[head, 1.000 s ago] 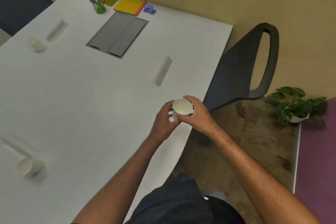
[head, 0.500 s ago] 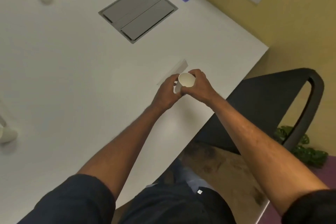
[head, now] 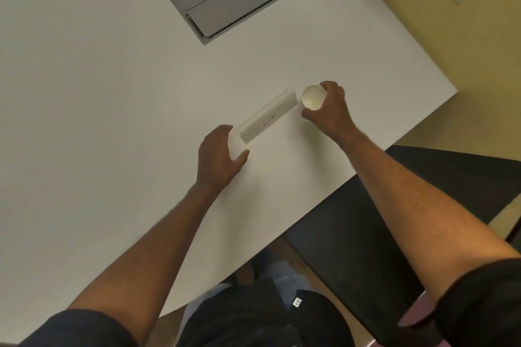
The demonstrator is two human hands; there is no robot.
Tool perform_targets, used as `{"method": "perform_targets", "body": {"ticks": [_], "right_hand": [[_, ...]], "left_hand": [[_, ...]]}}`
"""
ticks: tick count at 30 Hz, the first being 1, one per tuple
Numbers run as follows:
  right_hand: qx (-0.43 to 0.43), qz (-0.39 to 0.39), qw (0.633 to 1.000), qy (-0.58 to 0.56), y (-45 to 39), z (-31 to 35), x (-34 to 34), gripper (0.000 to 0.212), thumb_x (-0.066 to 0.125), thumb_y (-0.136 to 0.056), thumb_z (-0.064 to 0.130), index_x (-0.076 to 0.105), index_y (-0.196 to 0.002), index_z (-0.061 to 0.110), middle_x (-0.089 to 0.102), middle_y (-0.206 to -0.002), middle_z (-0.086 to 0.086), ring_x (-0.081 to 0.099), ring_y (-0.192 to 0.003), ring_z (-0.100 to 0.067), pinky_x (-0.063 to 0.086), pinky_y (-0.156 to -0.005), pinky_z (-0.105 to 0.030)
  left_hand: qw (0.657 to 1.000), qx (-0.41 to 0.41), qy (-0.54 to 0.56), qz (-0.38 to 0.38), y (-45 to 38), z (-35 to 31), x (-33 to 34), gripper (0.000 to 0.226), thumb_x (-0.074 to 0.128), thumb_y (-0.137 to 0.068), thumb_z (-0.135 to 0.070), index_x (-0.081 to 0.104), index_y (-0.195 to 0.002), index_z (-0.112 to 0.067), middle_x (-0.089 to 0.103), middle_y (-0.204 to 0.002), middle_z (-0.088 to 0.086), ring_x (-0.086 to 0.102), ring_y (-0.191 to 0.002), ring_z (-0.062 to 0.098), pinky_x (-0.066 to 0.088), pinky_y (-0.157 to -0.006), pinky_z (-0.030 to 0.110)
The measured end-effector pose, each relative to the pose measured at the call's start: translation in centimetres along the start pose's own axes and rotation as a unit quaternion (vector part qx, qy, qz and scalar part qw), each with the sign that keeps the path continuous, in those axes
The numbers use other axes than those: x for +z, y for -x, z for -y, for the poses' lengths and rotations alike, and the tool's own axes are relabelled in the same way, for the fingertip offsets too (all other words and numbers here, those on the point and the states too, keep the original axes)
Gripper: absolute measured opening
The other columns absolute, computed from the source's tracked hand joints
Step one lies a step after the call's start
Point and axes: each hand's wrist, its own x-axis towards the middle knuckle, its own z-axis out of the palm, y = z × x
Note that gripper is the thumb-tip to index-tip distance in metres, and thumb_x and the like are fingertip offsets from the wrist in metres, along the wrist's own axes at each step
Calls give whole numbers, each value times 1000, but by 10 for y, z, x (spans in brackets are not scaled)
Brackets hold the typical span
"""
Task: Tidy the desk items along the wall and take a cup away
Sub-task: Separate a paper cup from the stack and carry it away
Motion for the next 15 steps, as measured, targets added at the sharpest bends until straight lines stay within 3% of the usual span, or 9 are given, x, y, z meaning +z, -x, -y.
{"method": "perform_targets", "body": {"ticks": [5, 10, 15], "right_hand": [[-9, -23, 1000, 8, -37, -13, 1, 82, 79, -74, 20, 37, -145, 14, 39, -141, -9, 46, -128, -29, 44, -105, -37], [-16, -17, 1000, 8, -64, -21, 10, 82, 78, -76, 20, 37, -146, 14, 39, -143, -9, 46, -128, -28, 43, -103, -32], [-18, -3, 1000, 13, -81, -30, 20, 81, 77, -78, 19, 36, -147, 15, 39, -142, -8, 47, -126, -26, 40, -97, -26]], "left_hand": [[998, -45, -51, 17, 4, 29, 26, 84, 75, -80, -50, 43, -145, -8, 44, -151, 11, 41, -139, 30, 32, -117, 43], [986, -71, -141, 60, 4, 43, 47, 94, 63, -84, -62, 30, -153, -8, 25, -164, 11, 26, -149, 31, 24, -119, 51], [973, -52, -205, 93, 1, 56, 64, 86, 47, -91, -64, 28, -154, -9, 16, -167, 11, 18, -151, 35, 22, -116, 58]]}}
